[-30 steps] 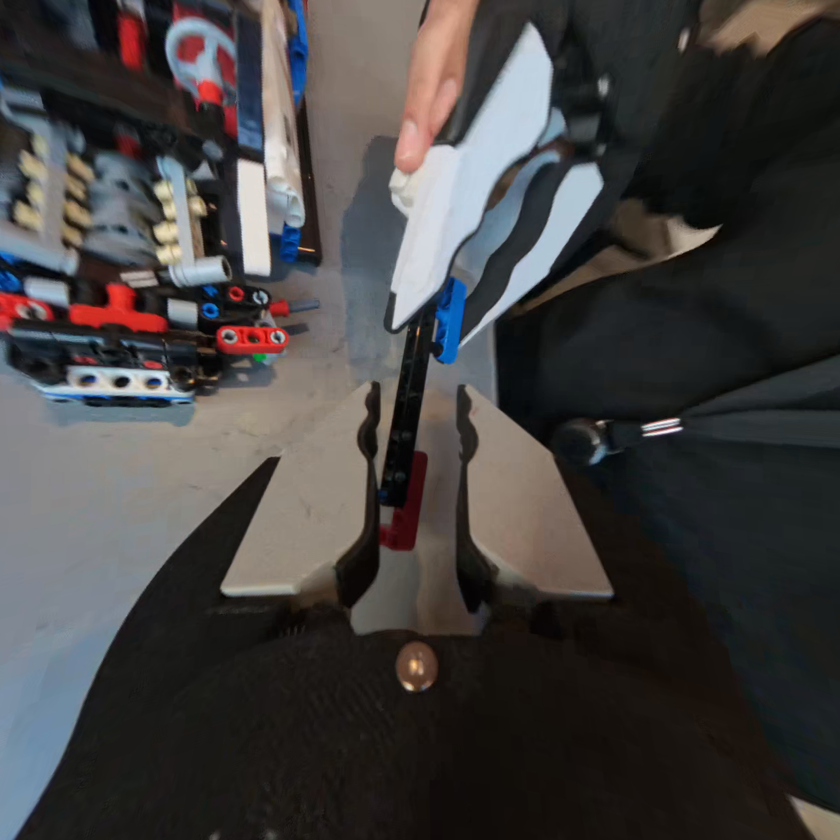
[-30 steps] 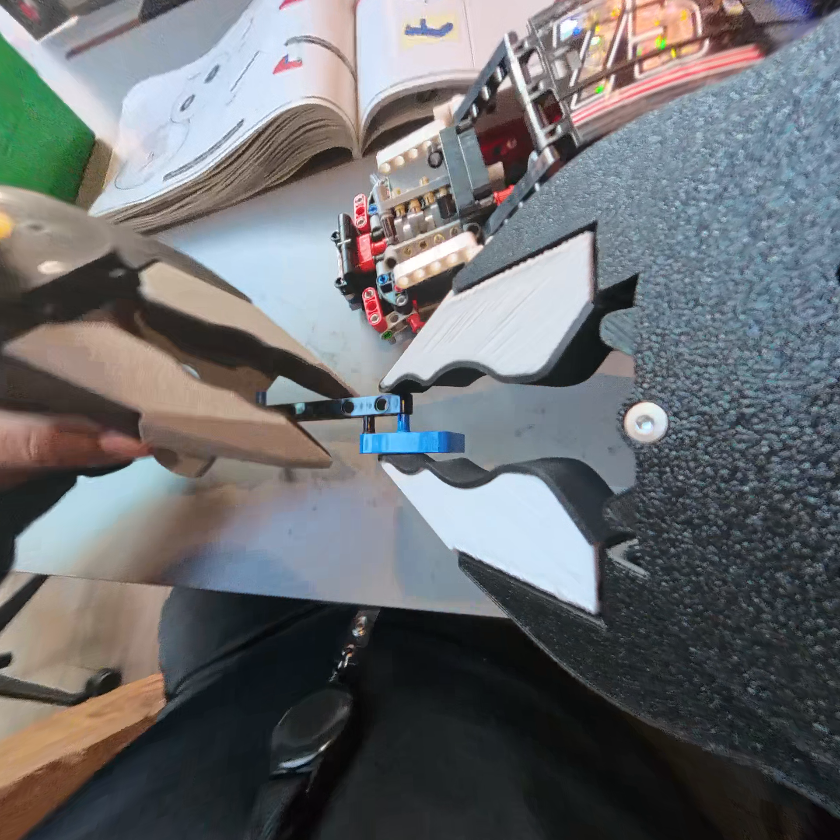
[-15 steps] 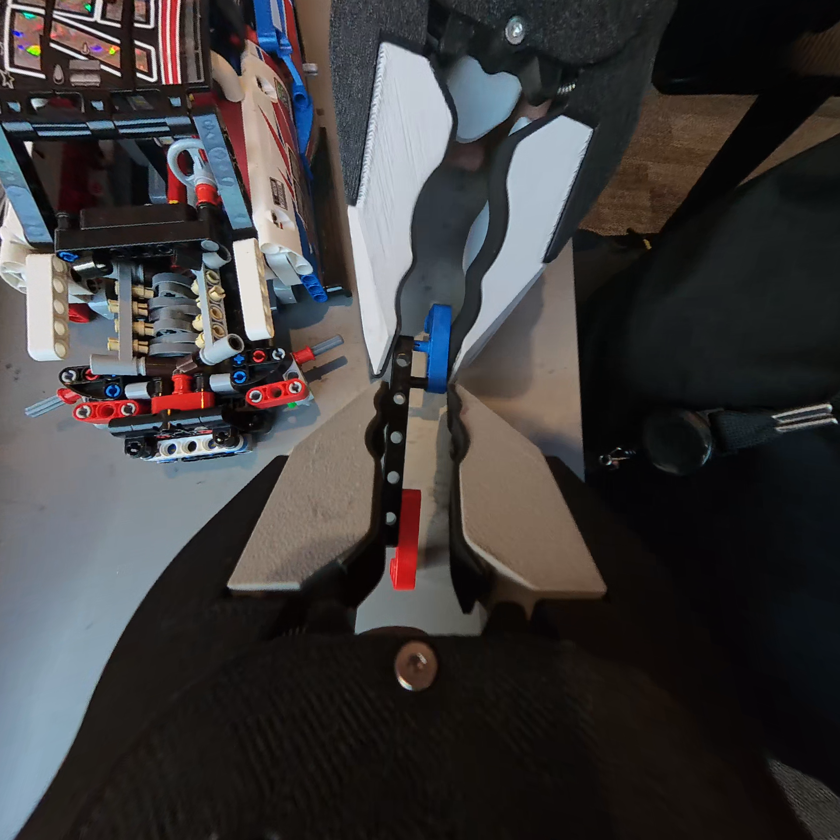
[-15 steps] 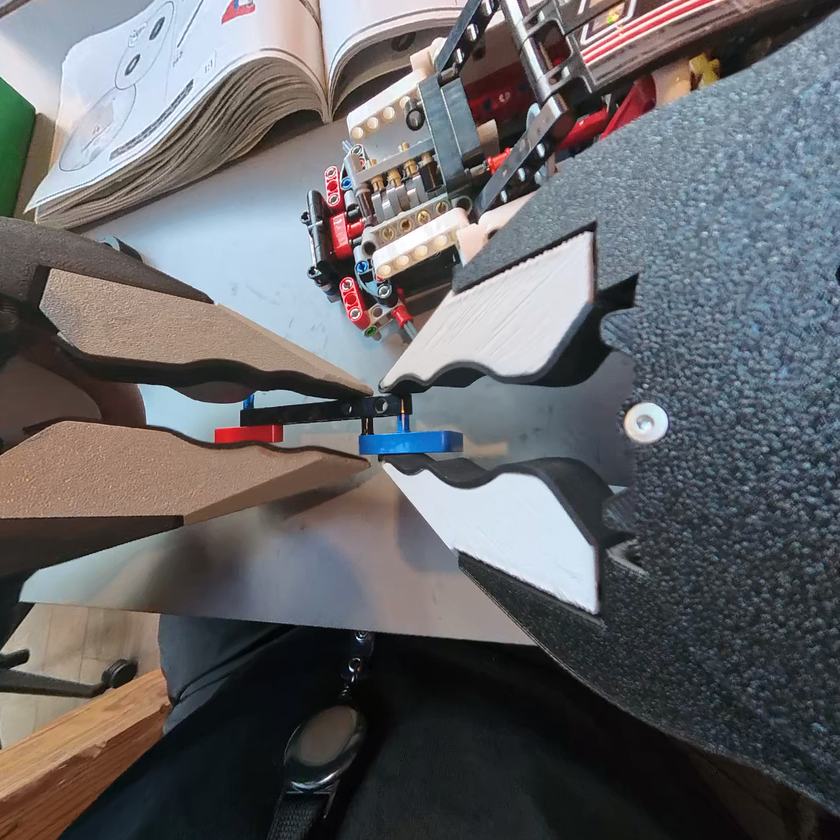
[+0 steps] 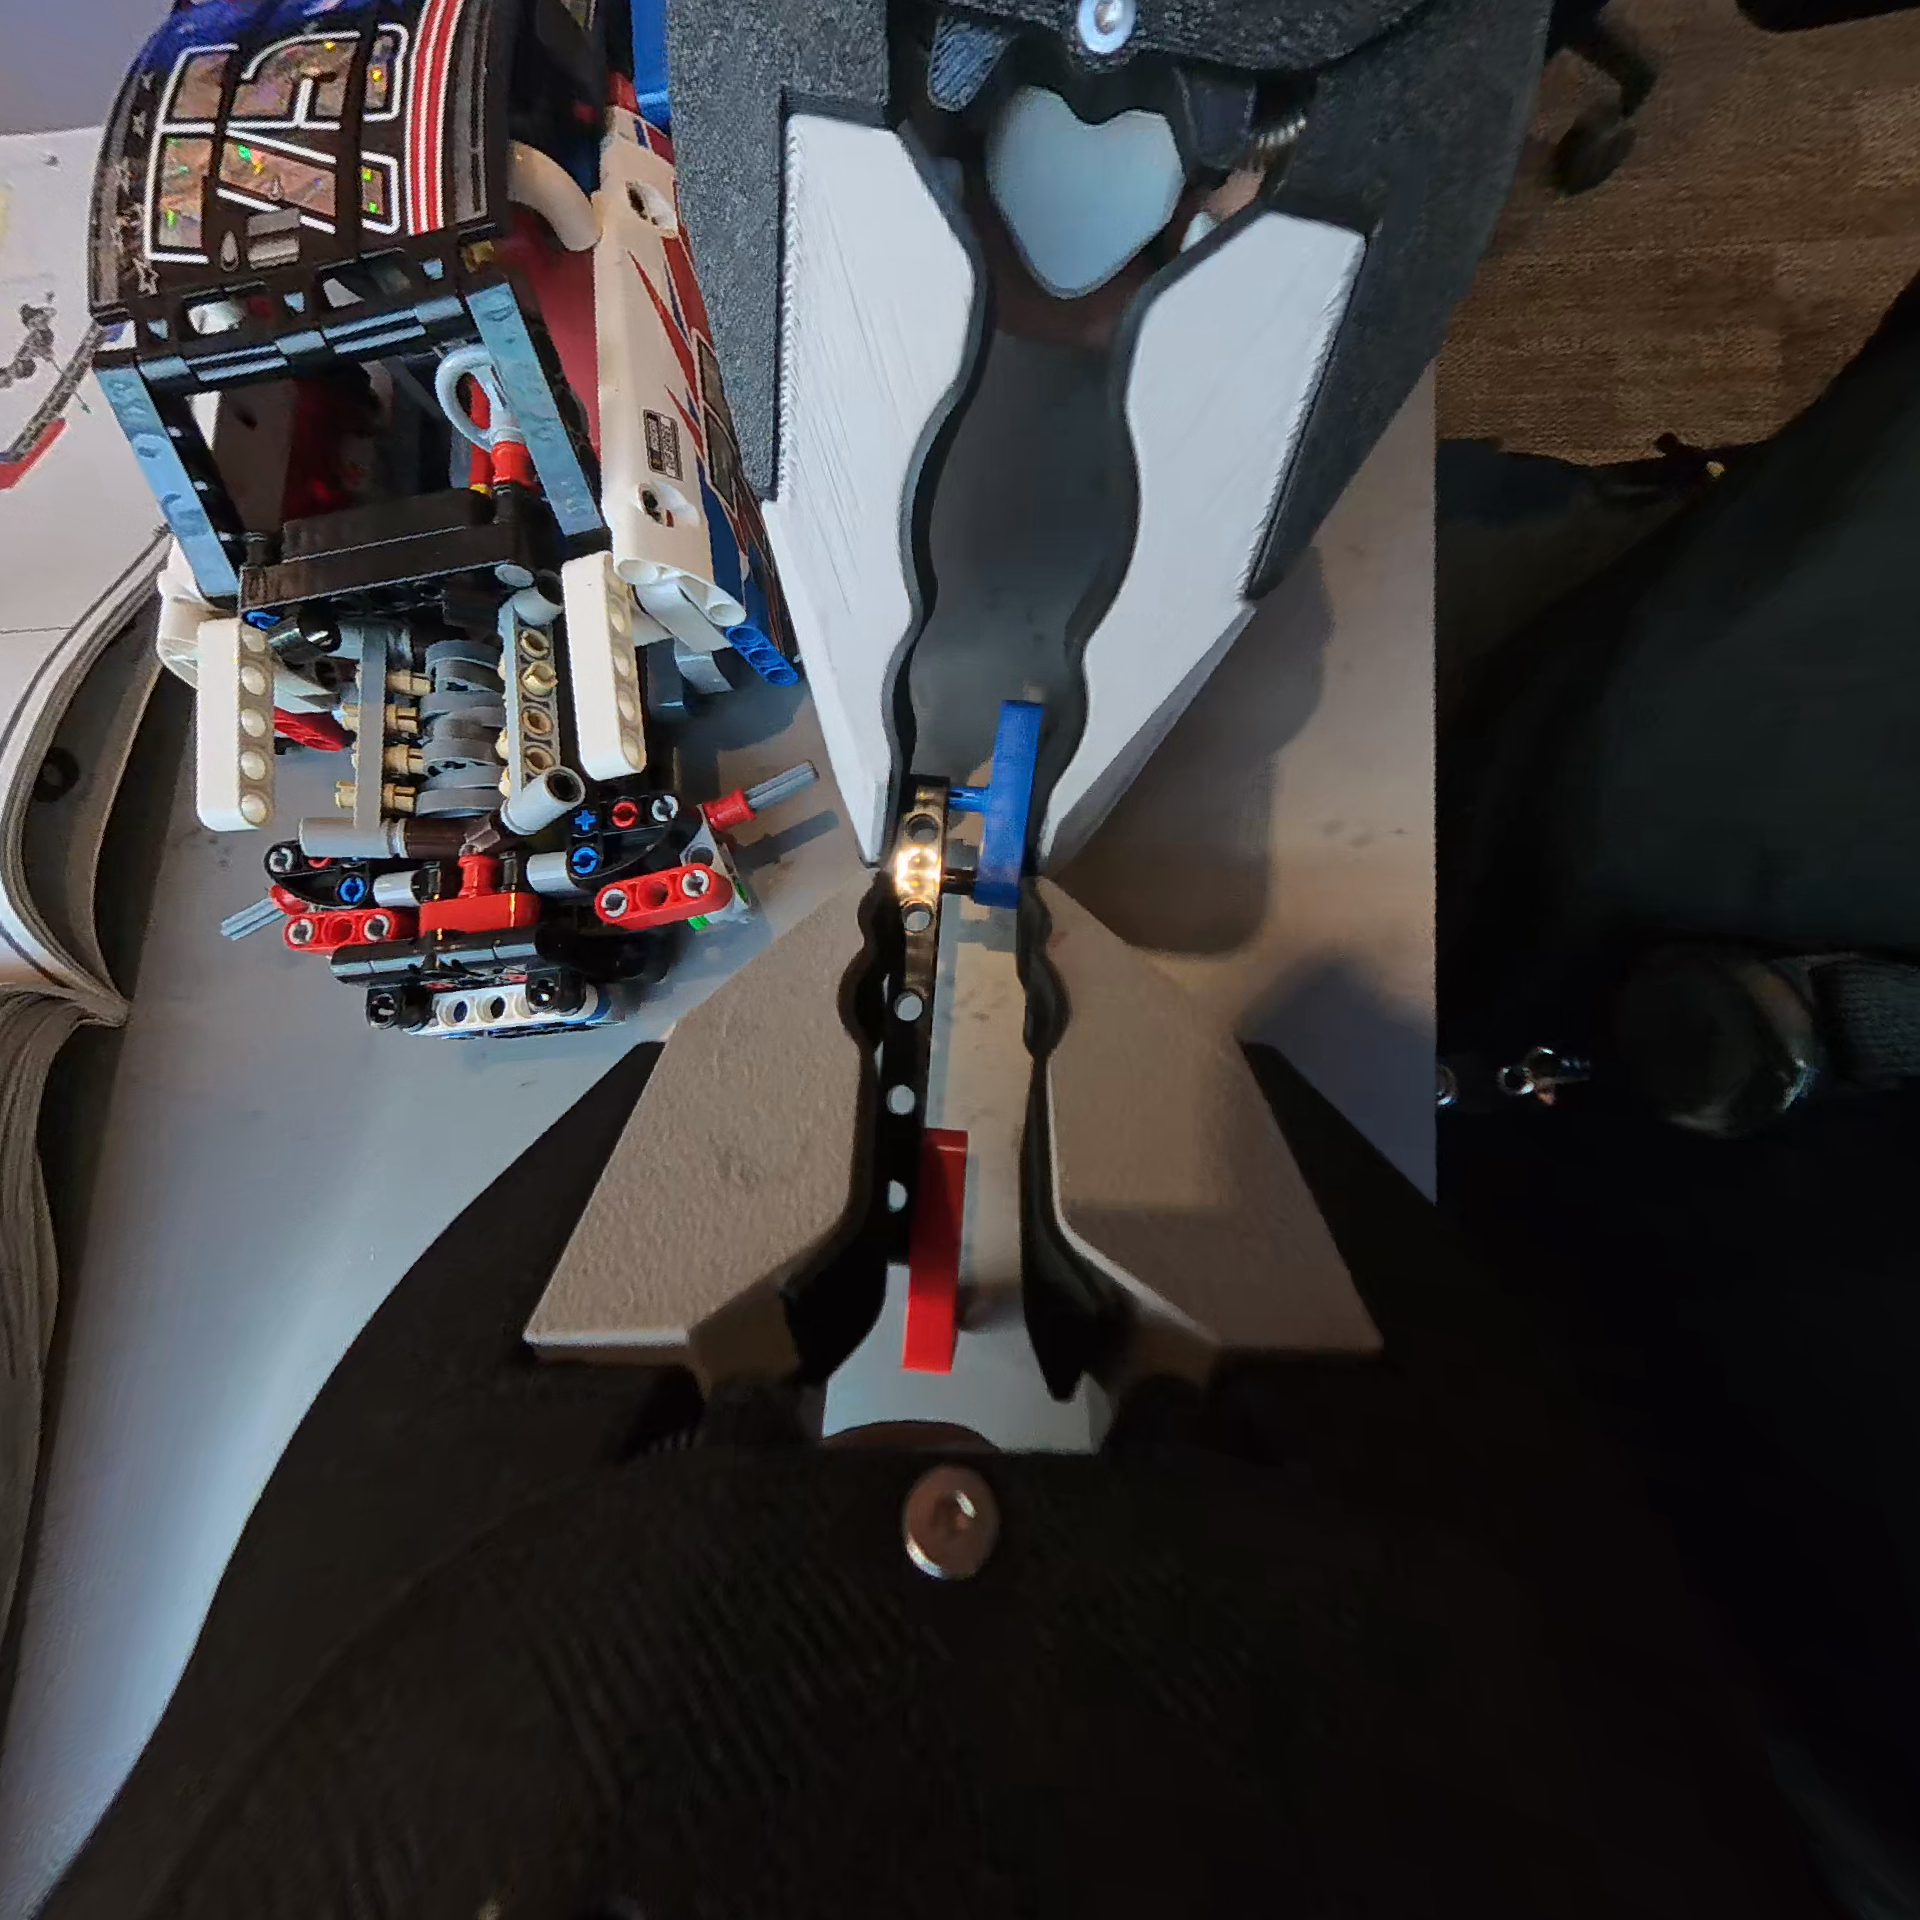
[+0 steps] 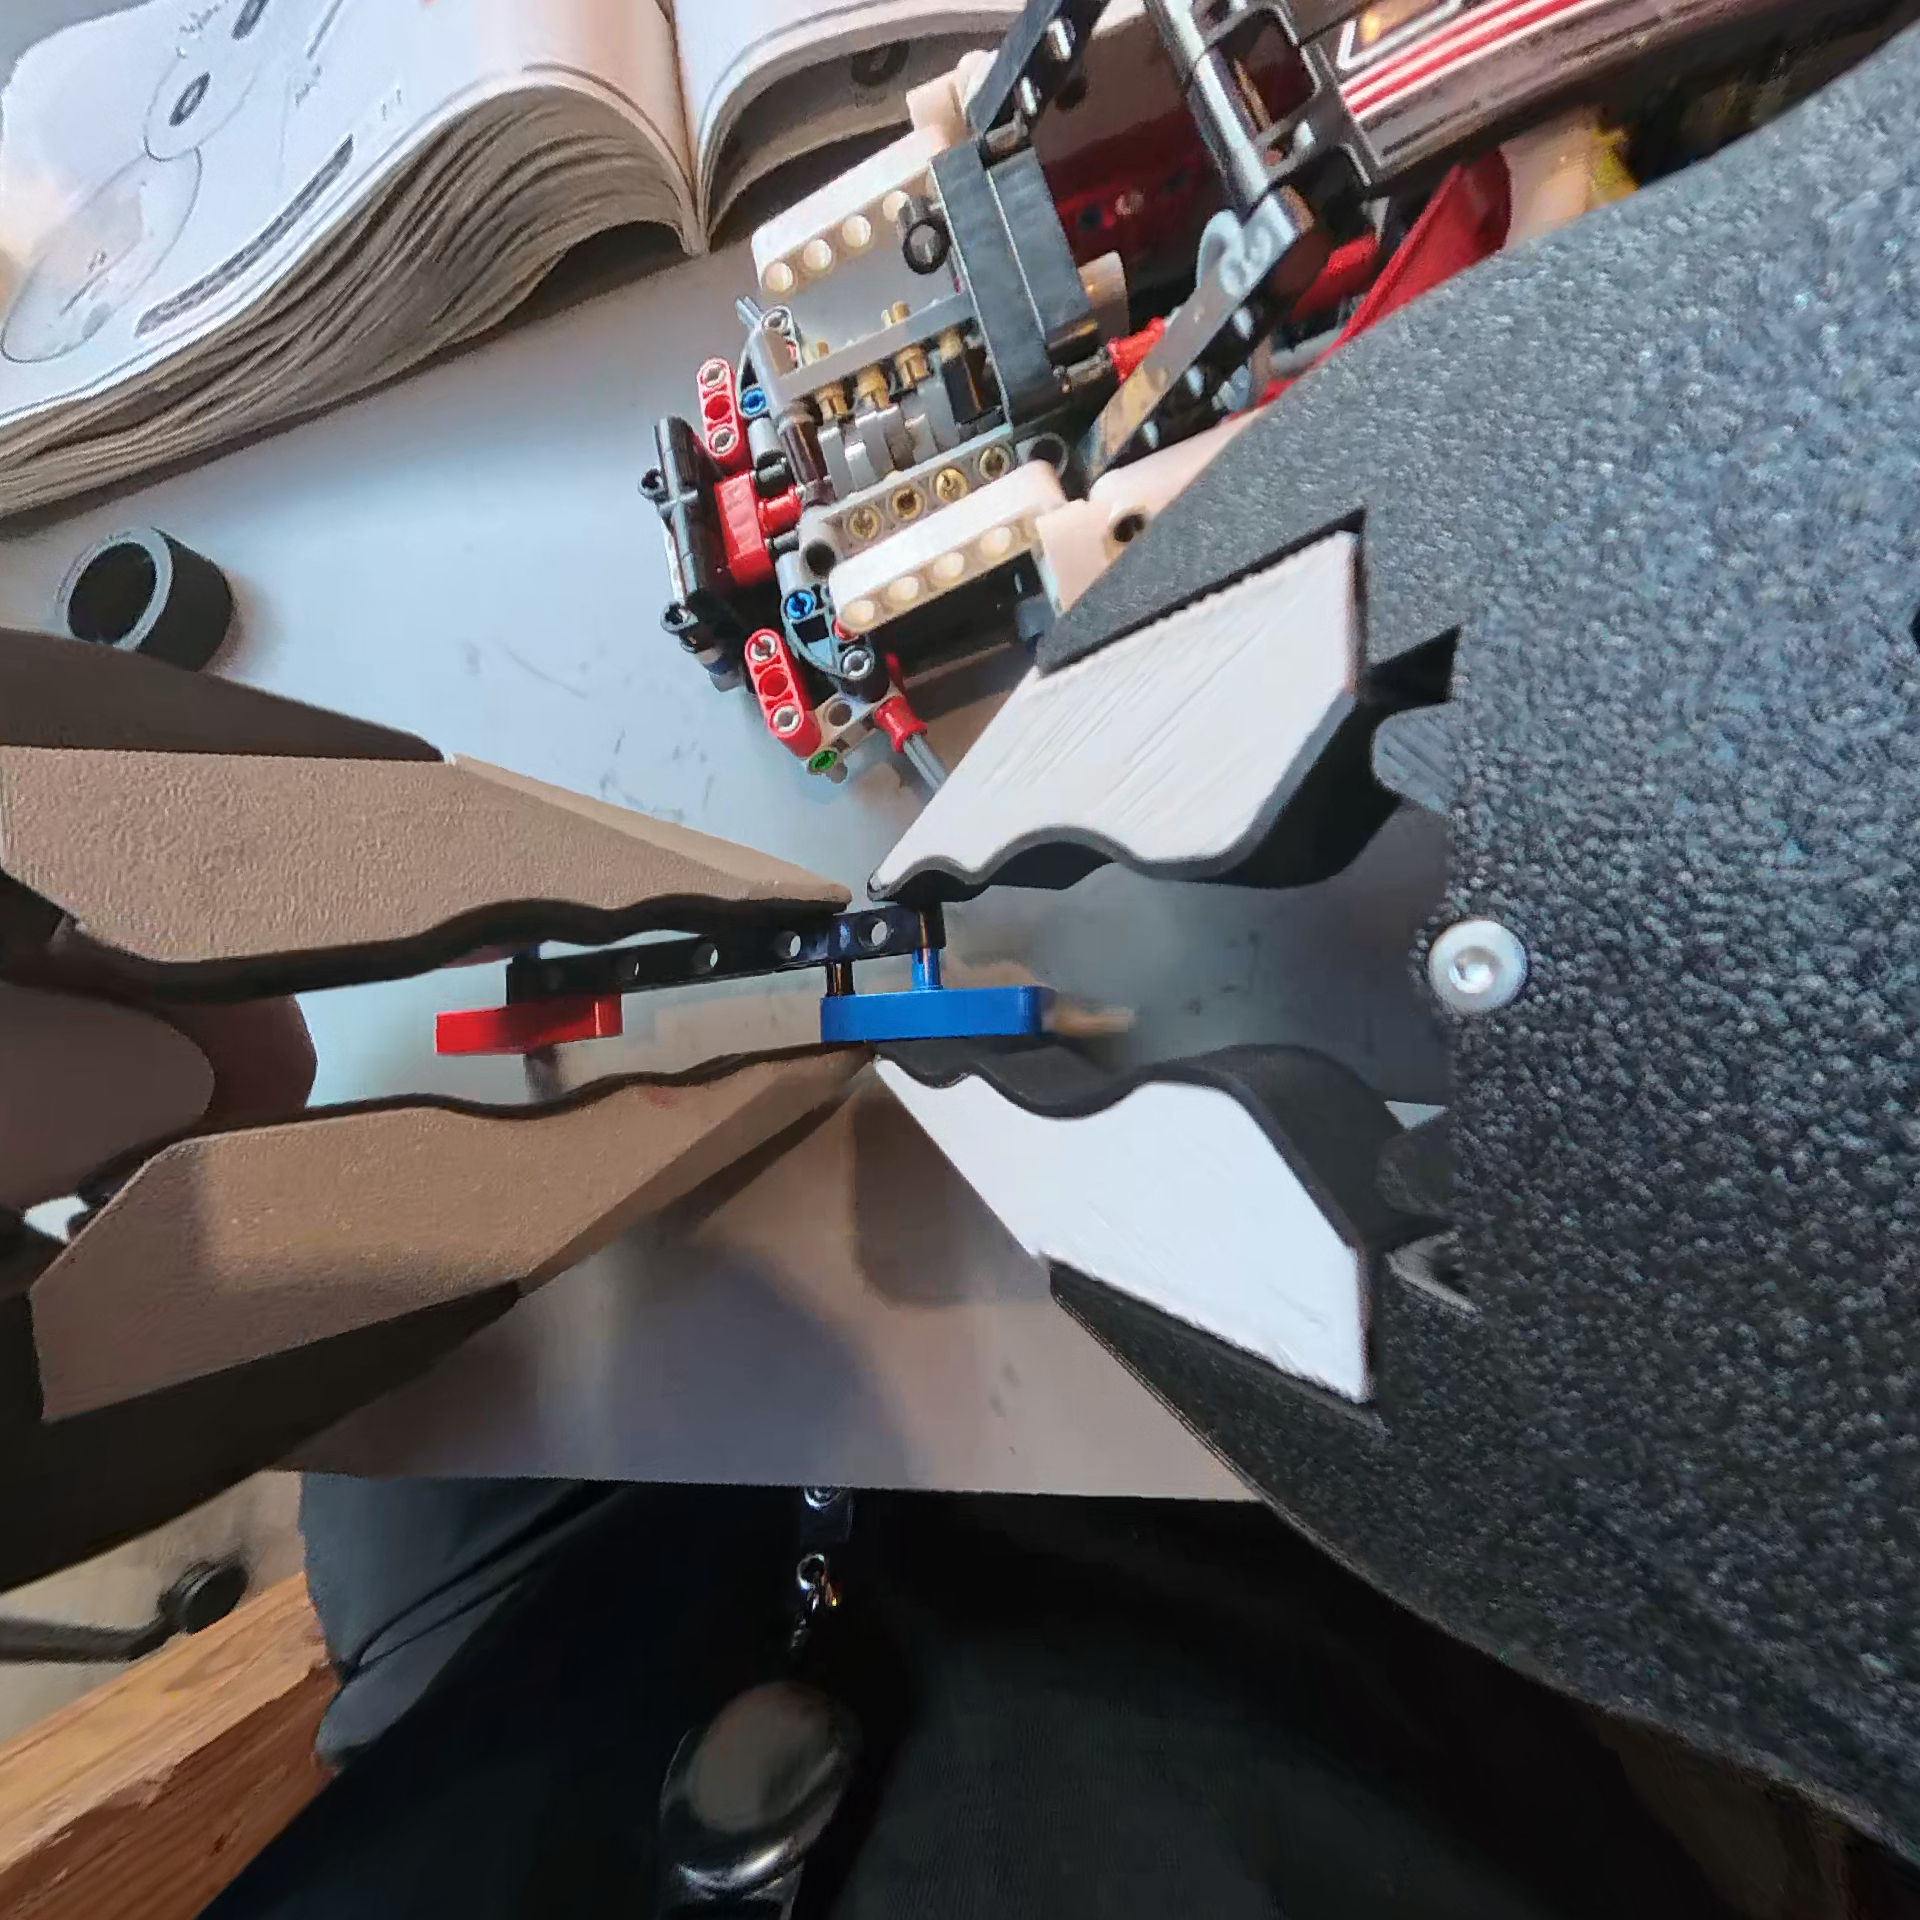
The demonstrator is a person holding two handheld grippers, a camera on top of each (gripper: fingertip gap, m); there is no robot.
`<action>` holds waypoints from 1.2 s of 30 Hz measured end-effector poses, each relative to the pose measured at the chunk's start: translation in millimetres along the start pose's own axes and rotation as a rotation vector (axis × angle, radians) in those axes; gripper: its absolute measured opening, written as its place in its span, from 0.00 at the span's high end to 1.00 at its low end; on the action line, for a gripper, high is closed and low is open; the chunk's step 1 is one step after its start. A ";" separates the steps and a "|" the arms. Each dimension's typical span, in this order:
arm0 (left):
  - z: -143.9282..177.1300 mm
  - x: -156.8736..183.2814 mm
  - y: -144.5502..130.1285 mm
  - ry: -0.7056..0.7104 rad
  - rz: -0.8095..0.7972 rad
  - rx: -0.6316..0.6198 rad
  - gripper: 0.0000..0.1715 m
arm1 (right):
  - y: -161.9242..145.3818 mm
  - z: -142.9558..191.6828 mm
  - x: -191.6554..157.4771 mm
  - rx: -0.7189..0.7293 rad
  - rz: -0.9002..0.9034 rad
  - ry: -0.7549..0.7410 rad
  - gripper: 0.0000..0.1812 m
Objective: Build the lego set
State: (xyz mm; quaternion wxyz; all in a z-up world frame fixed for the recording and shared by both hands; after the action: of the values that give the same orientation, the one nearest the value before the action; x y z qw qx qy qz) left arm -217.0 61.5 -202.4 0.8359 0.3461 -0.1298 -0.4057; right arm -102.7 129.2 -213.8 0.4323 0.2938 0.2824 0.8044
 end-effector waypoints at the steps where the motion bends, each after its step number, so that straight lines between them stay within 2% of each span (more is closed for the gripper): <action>1: 0.2 0.3 0.0 0.003 -0.003 -0.005 0.89 | 1.3 -0.4 -0.2 -0.012 0.012 -0.004 0.87; 5: 1.2 1.2 0.2 0.001 -0.027 -0.017 0.90 | 5.5 -1.0 -1.8 -0.054 0.070 -0.016 0.87; 9: 2.2 -1.0 -1.1 -0.047 -0.073 -0.010 0.90 | 2.2 -1.2 -4.4 -0.005 0.062 -0.017 0.87; 11: 2.0 -5.0 -2.9 -0.130 -0.042 0.008 0.89 | 0.3 -1.2 -4.4 0.026 0.013 0.031 0.86; 14: 2.1 -10.4 -3.8 -0.201 -0.025 0.014 0.89 | 0.3 -0.6 -5.4 0.037 0.041 0.016 0.86; 17: -2.9 -9.5 -9.2 -0.208 -0.094 -0.067 0.89 | 0.0 0.6 -5.0 0.047 0.031 0.043 0.86; 23: -2.2 -9.2 -7.2 -0.168 -0.168 -0.048 0.97 | 0.9 2.6 -6.5 0.082 0.035 0.103 0.85; 27: 0.9 -13.2 -7.2 -0.178 -0.163 -0.045 0.97 | -0.3 3.0 -6.7 0.068 0.039 0.067 0.85; 31: 2.0 -9.9 -4.1 -0.160 -0.209 -0.048 0.97 | -1.2 5.7 -6.0 0.075 0.005 0.026 0.76; 32: 1.6 -9.2 -4.0 -0.159 -0.214 -0.047 0.97 | -1.5 6.2 -6.3 0.076 -0.004 0.033 0.76; 34: 1.3 -11.1 -3.8 -0.151 -0.190 -0.041 0.97 | -1.7 7.6 -8.7 0.082 0.009 0.029 0.85; 36: 2.7 -13.0 -4.3 -0.152 -0.174 -0.029 0.97 | -1.0 8.8 -10.1 0.084 0.025 -0.025 0.86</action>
State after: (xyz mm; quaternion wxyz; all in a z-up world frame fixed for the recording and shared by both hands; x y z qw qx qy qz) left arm -229.1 68.3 -202.5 0.7901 0.3124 -0.1565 -0.5036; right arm -91.3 122.7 -210.9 0.4129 0.3254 0.3067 0.7934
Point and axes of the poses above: each gripper's, where its closed fingertips meet, z back along the fingers, y out of its top, x = y × z across the jaws, the point moved 10 cm from there along z, back along the fingers, and after that the axes turned 5 degrees about z, right-handed, at the moved point
